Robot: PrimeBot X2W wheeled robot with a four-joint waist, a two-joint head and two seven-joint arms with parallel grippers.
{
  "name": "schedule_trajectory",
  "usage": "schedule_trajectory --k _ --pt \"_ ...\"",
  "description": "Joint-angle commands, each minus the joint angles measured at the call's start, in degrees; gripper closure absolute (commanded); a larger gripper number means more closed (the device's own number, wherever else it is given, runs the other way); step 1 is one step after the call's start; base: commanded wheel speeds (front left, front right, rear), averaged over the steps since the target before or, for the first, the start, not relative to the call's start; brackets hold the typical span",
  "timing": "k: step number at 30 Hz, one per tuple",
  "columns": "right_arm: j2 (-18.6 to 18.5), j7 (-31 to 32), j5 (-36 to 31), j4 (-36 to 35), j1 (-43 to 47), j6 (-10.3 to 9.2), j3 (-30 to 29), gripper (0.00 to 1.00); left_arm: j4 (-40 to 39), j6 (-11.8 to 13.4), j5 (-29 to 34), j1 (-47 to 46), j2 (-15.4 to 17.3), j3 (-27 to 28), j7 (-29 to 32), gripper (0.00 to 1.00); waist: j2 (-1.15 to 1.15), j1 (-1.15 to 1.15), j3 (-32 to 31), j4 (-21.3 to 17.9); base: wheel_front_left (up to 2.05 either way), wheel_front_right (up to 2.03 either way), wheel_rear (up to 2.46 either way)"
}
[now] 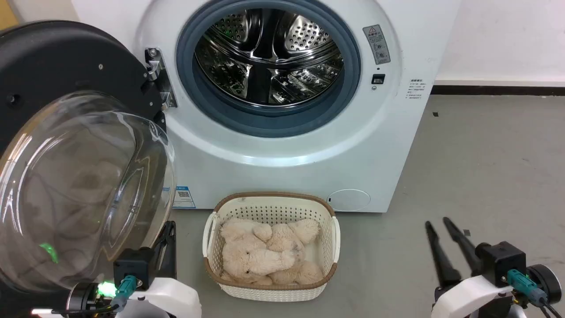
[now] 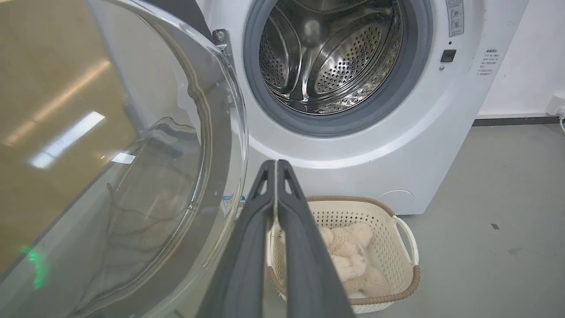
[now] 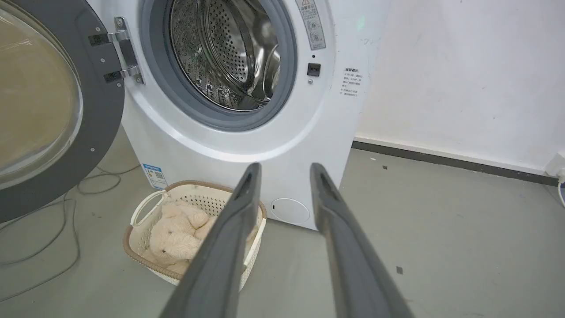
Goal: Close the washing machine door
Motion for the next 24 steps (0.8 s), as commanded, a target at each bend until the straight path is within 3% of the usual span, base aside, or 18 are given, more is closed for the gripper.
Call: schedule_trajectory --k 1,24 --pt "0.0 0.0 0.0 0.01 0.0 0.0 0.02 0.0 0.0 0.0 0.0 0.0 0.0 -0.01 0.0 0.0 0.0 0.0 0.0 0.0 0.0 0.0 0.0" --pt "0.05 -2.75 1.56 0.04 0.29 0.01 0.54 0.0 0.37 0.29 -1.5 0.41 -0.01 -0.69 -2.76 0.0 0.0 0.0 0.21 1.44 0.0 0.0 0.0"
